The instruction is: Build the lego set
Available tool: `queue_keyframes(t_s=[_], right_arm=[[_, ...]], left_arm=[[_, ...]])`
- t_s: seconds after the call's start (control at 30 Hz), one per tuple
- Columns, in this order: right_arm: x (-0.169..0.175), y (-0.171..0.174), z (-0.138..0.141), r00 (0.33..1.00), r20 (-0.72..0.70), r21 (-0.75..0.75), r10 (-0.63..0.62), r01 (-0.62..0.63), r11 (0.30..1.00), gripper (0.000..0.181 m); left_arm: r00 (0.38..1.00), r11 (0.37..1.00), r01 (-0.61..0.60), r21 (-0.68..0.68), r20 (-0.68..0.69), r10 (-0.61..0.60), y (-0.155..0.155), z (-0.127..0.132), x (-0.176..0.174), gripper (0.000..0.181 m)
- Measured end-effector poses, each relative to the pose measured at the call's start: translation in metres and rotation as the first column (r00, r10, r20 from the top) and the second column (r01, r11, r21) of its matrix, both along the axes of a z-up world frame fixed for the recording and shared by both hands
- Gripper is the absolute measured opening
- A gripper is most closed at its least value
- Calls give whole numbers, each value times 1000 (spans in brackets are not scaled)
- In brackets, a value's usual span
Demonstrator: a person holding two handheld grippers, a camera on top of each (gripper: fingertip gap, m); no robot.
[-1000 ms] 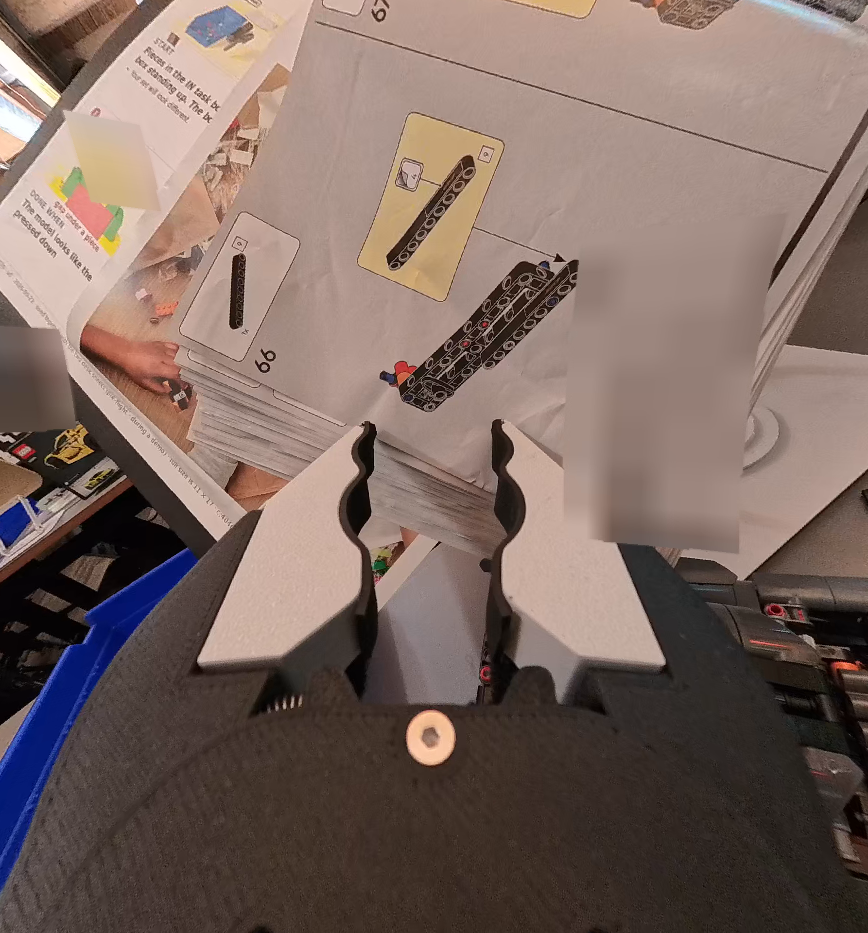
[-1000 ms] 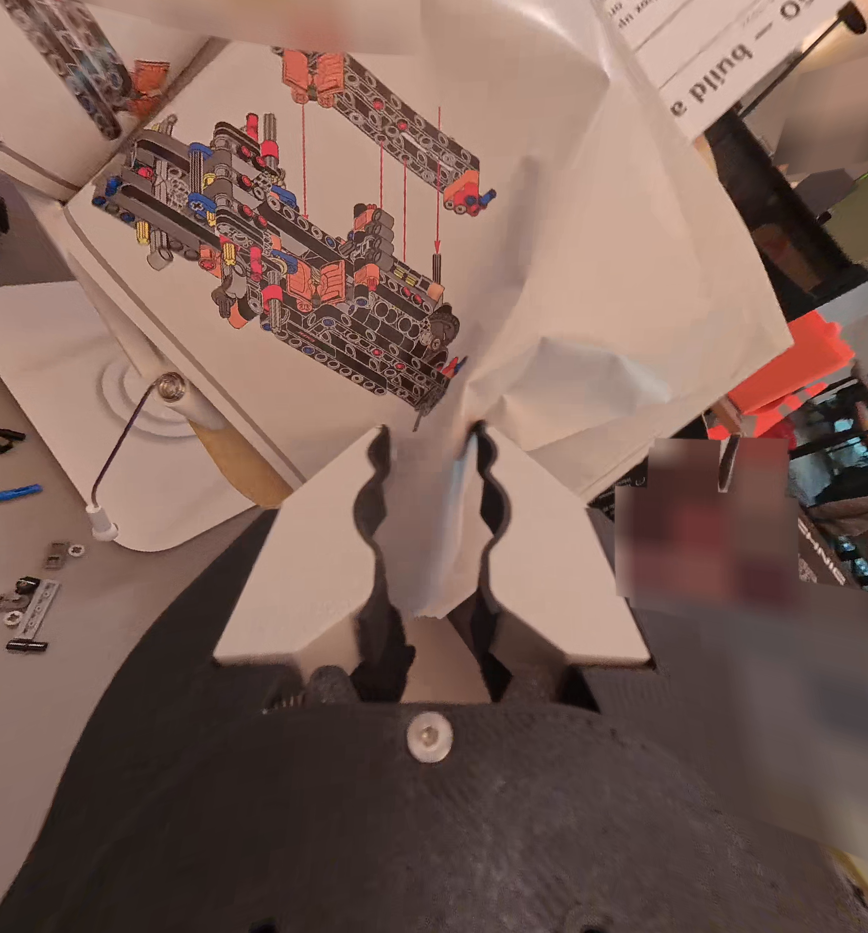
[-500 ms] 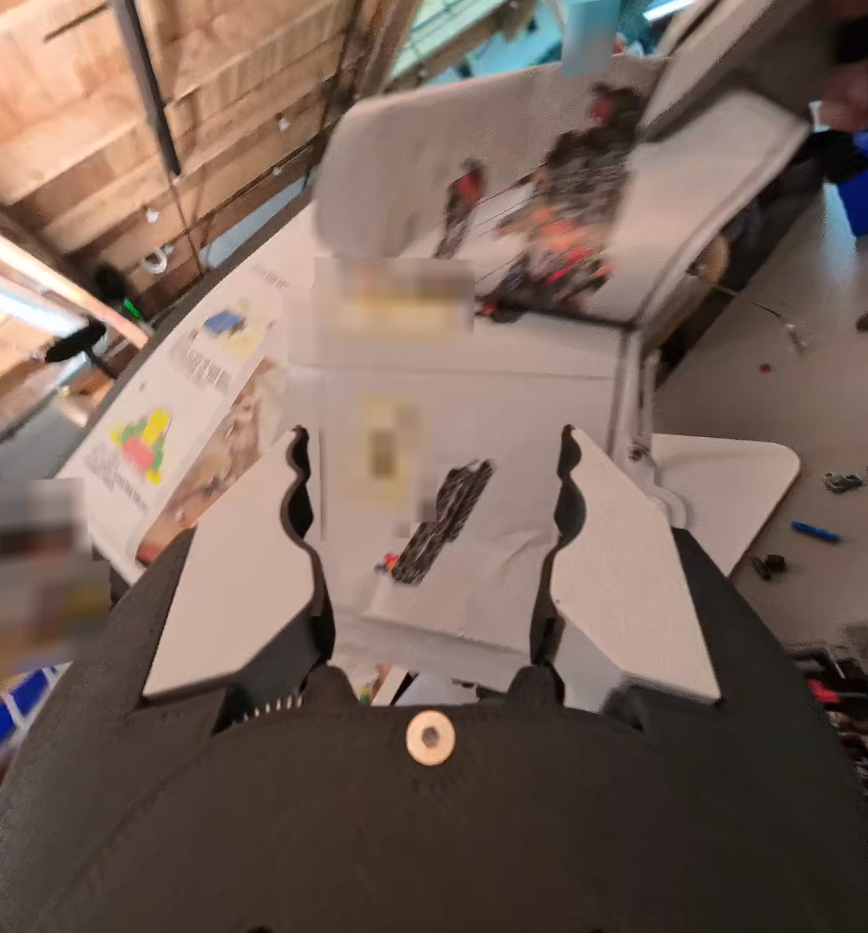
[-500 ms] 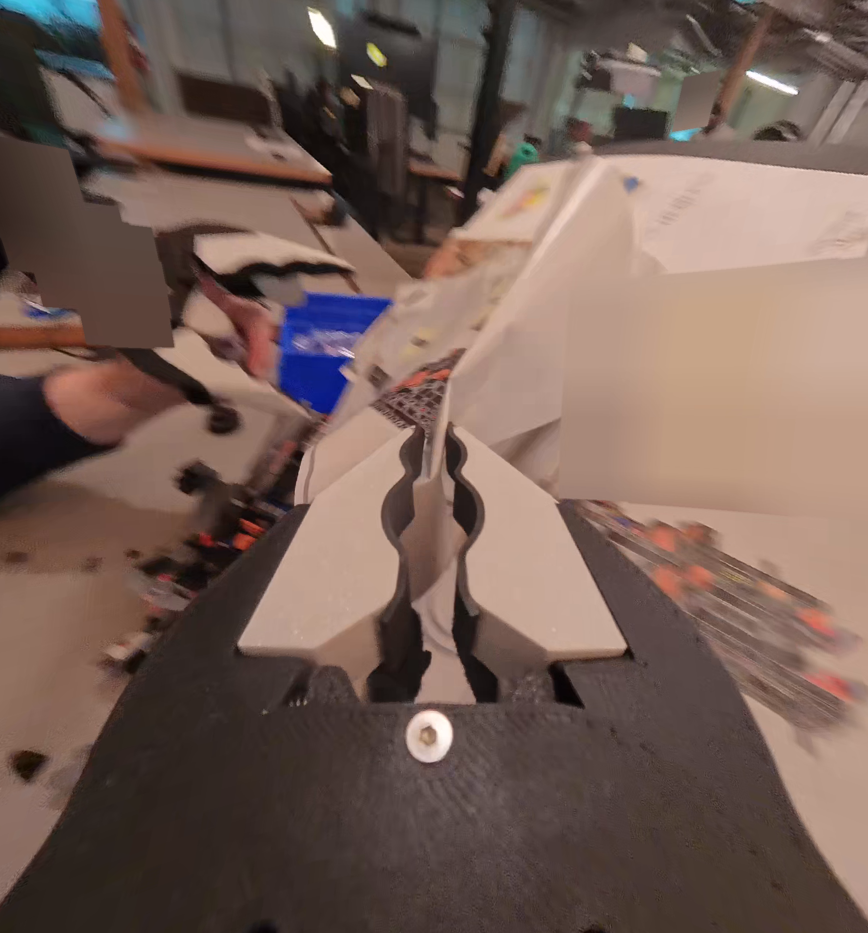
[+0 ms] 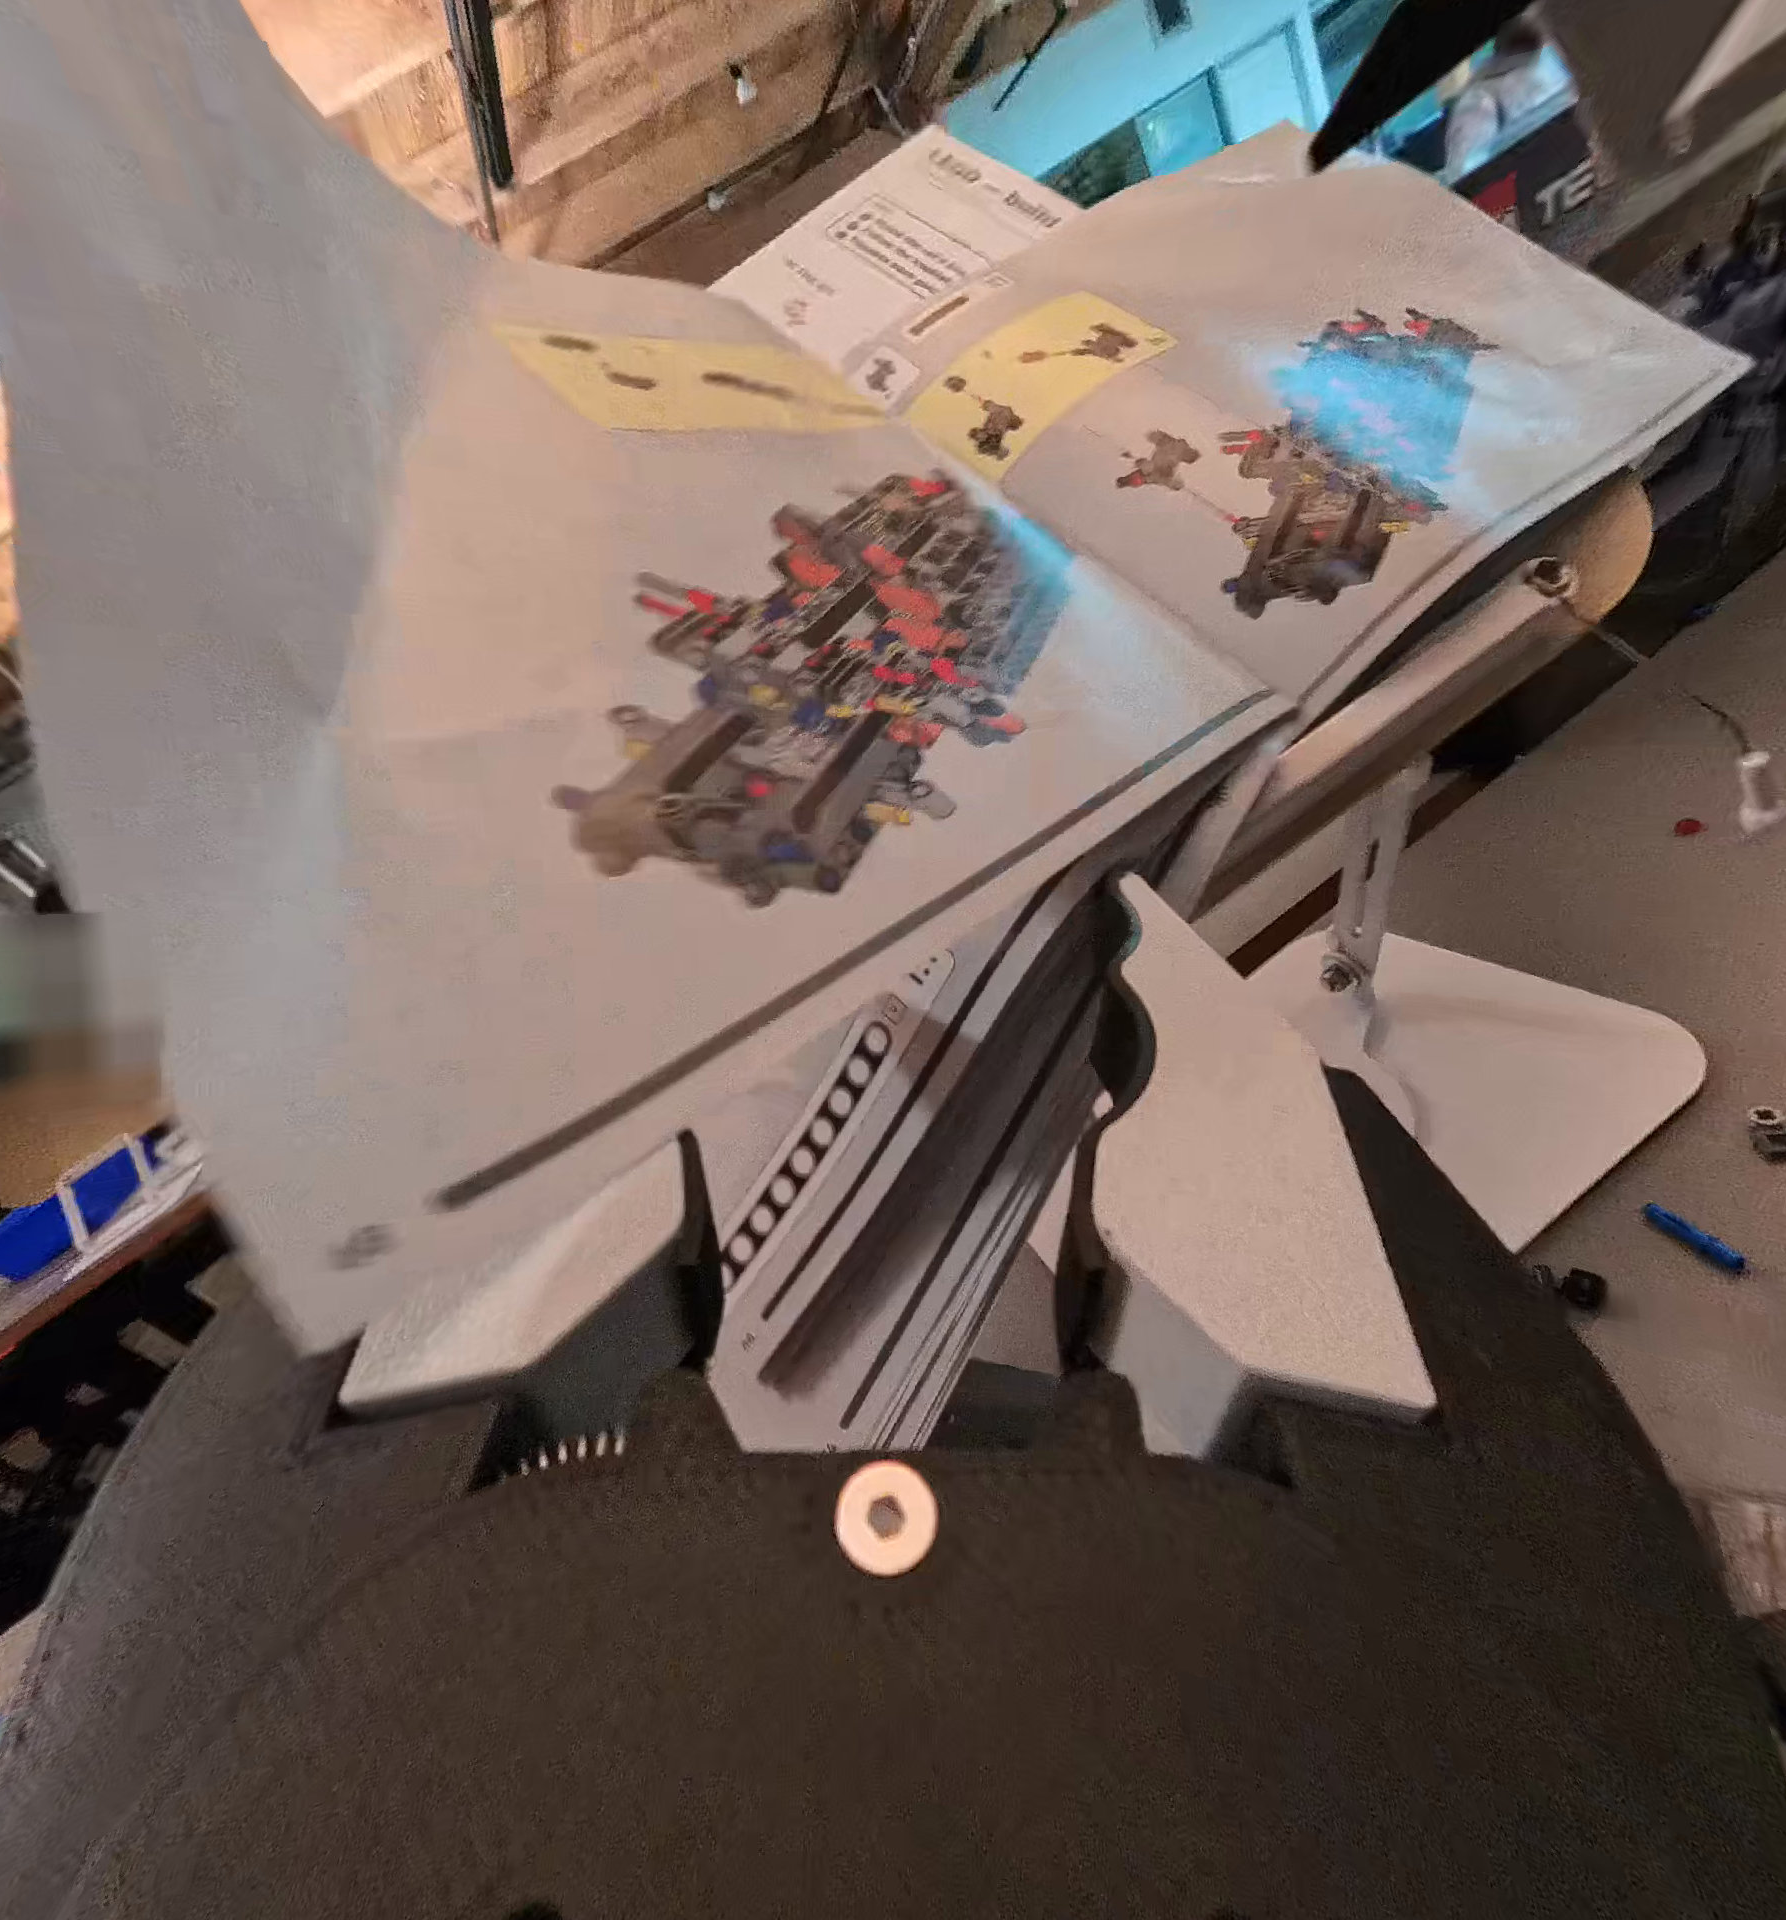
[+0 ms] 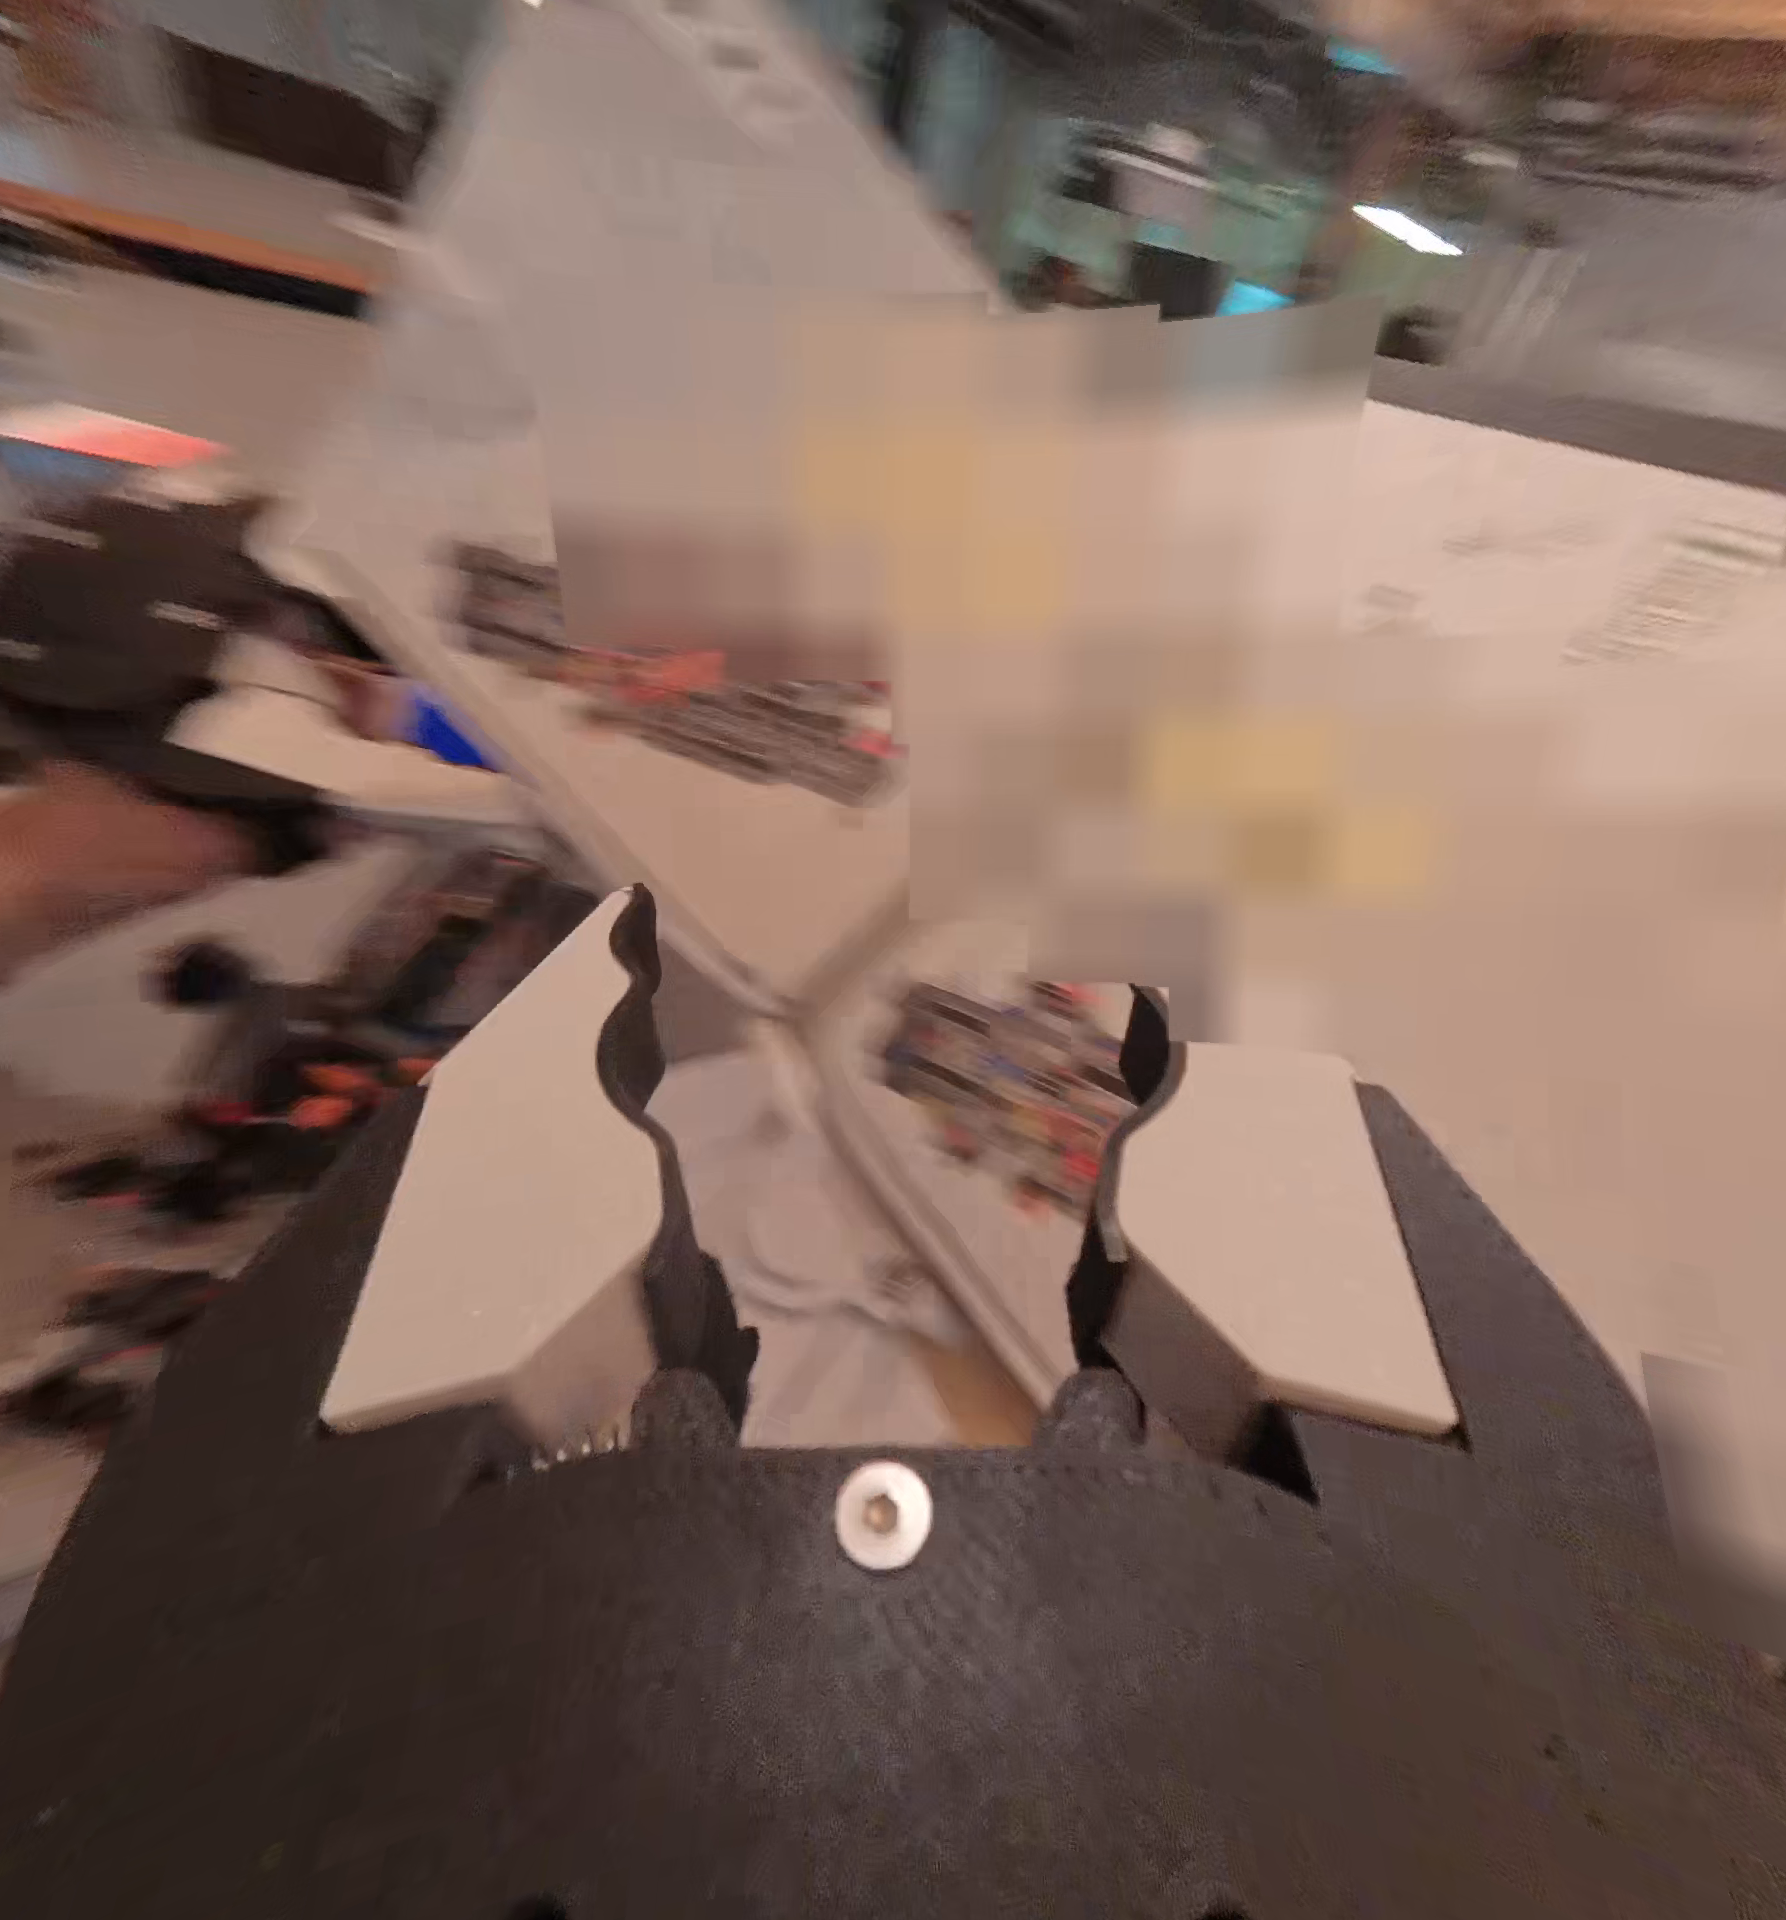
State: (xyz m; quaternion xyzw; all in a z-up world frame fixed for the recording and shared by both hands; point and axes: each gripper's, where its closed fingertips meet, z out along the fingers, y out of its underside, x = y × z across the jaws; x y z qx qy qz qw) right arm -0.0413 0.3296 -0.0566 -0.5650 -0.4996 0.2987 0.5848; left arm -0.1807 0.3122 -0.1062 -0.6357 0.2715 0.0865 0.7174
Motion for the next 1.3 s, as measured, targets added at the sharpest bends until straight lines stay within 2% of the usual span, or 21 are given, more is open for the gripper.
queue_keyframes(t_s=[0.03,0.1,0.17,0.23,0.33,0.43,0.6,0.67,0.77,0.8,0.83,0.9,0.93,1.0,1.07,1.2,1.3], right_arm=[[21,26,2,992,11,32,-124,123,992,92],[65,74,-1,935,41,92,-352,347,933,103],[100,107,-16,869,90,107,-487,478,872,109],[113,121,-38,854,134,41,-502,501,864,115],[108,126,-56,868,143,-40,-475,484,874,103],[102,123,-59,876,145,-47,-461,471,881,96],[98,117,-56,868,182,36,-463,464,885,77],[100,115,-52,859,187,76,-477,472,878,63],[104,113,-45,843,197,149,-501,479,865,21],[102,109,-42,848,199,165,-491,465,870,6],[98,105,-41,861,202,167,-467,440,883,0],[88,94,-36,888,200,138,-414,393,909,0],[82,86,-32,907,181,112,-380,365,924,0],[65,68,-20,950,124,37,-286,283,958,0],[56,56,-11,967,89,-7,-240,242,970,0],[25,14,10,998,-48,-109,-52,47,993,0],[-1,-8,8,996,-82,-141,29,-40,989,0]], left_arm=[[1000,1000,8,-3,17,-8,1,0,-4,76],[997,999,34,-28,64,-33,3,-3,-9,76],[995,998,47,-45,90,-43,6,-9,-13,74],[993,996,63,-61,108,-56,8,-15,-14,70],[992,995,59,-77,117,-50,12,-20,-19,70],[989,994,62,-93,139,-49,14,-23,-24,71],[989,994,58,-92,138,-46,15,-24,-28,71],[989,994,59,-95,138,-46,15,-25,-28,72],[990,994,62,-90,133,-50,15,-25,-29,72],[990,994,67,-89,131,-55,15,-25,-28,73],[989,994,80,-81,129,-69,14,-24,-27,76],[986,993,114,-40,129,-108,9,-18,-26,81],[982,991,137,-2,129,-136,5,-11,-25,90],[969,975,197,106,132,-210,-12,11,-25,98],[955,955,252,157,119,-271,-28,30,-23,113],[980,915,177,362,20,-198,-63,78,-31,118],[969,872,238,427,-158,-187,-89,92,4,120]])
